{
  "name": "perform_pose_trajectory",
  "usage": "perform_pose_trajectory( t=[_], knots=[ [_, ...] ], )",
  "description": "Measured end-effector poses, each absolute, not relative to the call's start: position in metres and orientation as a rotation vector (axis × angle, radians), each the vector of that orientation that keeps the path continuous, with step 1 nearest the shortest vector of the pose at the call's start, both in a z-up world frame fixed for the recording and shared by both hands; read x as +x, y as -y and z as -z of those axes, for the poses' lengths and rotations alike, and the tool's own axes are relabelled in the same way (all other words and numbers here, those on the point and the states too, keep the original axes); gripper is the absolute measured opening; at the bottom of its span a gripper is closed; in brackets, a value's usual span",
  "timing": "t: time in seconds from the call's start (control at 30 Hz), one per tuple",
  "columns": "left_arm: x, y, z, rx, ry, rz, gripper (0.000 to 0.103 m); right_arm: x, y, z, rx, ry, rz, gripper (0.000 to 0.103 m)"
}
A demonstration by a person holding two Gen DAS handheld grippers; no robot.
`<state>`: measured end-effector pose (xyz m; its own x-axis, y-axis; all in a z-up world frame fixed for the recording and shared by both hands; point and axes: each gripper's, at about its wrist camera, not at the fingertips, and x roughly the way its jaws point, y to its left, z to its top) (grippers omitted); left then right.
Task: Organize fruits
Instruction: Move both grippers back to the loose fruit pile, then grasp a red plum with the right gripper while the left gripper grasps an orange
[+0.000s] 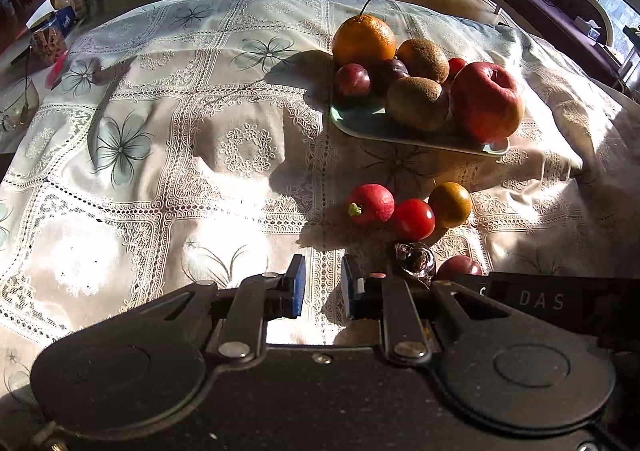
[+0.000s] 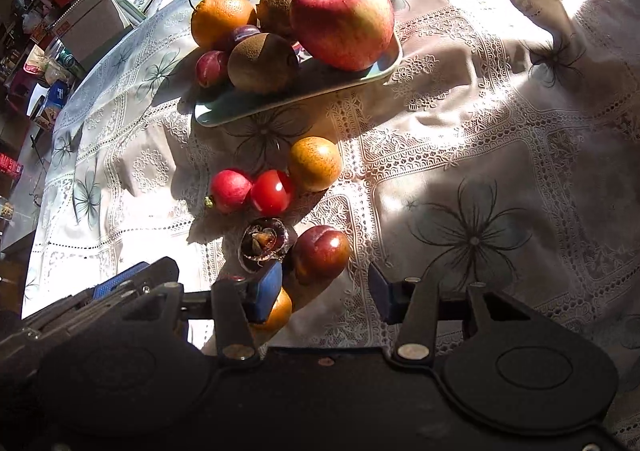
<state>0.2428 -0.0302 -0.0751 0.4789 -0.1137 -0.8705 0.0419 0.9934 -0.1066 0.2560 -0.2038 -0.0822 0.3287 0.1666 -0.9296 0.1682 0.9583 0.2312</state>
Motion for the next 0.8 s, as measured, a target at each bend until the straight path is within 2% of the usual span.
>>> perform_pose_trajectory(
  t=[0.57, 0.6, 0.63, 0.8],
  knots=[
    [0.247, 0.023, 0.093, -0.117, -1.083, 0.116, 0.028, 0.277, 0.18, 0.102, 0.144, -1.248, 0.025, 0.048],
    [0.247, 0.024, 0.093, -0.114, -1.083, 0.116, 0.028, 0.277, 0.18, 0.103, 0.145, -1.247, 0.023, 0.045],
    [0.246, 0.024, 0.092, -0.112, -1.082, 0.116, 0.028, 0.277, 0.18, 0.103, 0.148, -1.246, 0.011, 0.037],
    [0.246, 0.024, 0.091, -0.118, -1.076, 0.136, 0.028, 0.274, 0.18, 0.1, 0.149, -1.231, -0.011, 0.036]
  ],
)
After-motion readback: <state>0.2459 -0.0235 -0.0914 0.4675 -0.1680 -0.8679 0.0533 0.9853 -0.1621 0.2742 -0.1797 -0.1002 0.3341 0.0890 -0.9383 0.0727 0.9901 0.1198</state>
